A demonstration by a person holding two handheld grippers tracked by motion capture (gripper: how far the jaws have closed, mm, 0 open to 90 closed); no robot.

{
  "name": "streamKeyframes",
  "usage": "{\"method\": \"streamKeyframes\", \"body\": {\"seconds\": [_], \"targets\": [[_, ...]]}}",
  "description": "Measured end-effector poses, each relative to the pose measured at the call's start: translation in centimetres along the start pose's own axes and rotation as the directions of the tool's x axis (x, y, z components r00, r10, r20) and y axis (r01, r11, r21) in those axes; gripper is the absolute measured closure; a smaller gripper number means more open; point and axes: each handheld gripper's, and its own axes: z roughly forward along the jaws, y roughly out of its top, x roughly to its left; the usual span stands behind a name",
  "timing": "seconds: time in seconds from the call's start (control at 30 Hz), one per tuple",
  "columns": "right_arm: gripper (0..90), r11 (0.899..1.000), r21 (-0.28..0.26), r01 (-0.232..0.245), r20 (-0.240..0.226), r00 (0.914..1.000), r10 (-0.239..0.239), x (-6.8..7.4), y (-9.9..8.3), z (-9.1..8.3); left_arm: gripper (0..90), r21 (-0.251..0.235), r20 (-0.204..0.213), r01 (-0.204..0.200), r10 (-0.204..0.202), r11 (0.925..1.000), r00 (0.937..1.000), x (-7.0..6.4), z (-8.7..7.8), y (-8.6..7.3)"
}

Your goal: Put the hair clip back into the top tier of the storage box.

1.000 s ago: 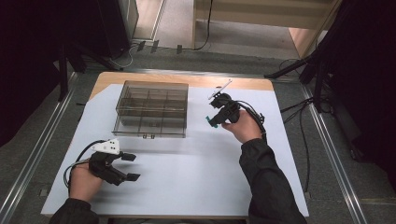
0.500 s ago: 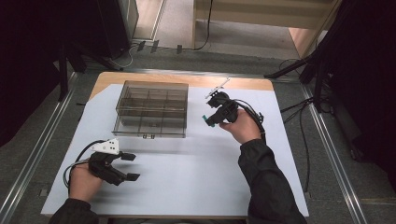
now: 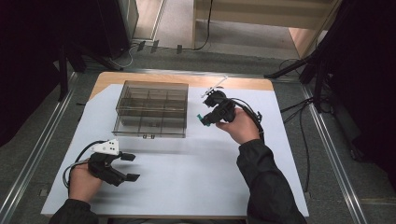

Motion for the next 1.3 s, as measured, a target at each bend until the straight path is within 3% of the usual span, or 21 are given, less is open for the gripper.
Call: {"method": "streamKeyframes", "body": {"seconds": [0.57,0.73,1.03,1.3], "targets": [[77.6,0.999,-0.021,0.048,-0.02,0.9986,-0.048,1.8,1.1,-0.7,20.7,0.007,-0.017,-0.023,0.024,0.9997,0.9996,-0.4,-0.5,-0.2],[77.6,0.998,-0.034,0.054,-0.034,0.9979,-0.055,2.3,1.5,-0.8,20.4,-0.012,-0.035,-0.003,0.003,0.9999,0.9994,-0.2,-1.2,-0.8],[77.7,0.994,-0.044,0.1,-0.052,0.9934,-0.102,3.5,2.6,-0.5,20.4,-0.003,-0.039,-0.007,0.006,1.0,0.9992,-0.7,-1.3,-1.1],[77.7,0.993,-0.04,0.109,-0.062,0.9919,-0.111,4.1,3.2,-0.2,20.4,-0.011,-0.045,-0.003,0.002,0.9999,0.999,-0.9,-1.4,-1.4]]}}
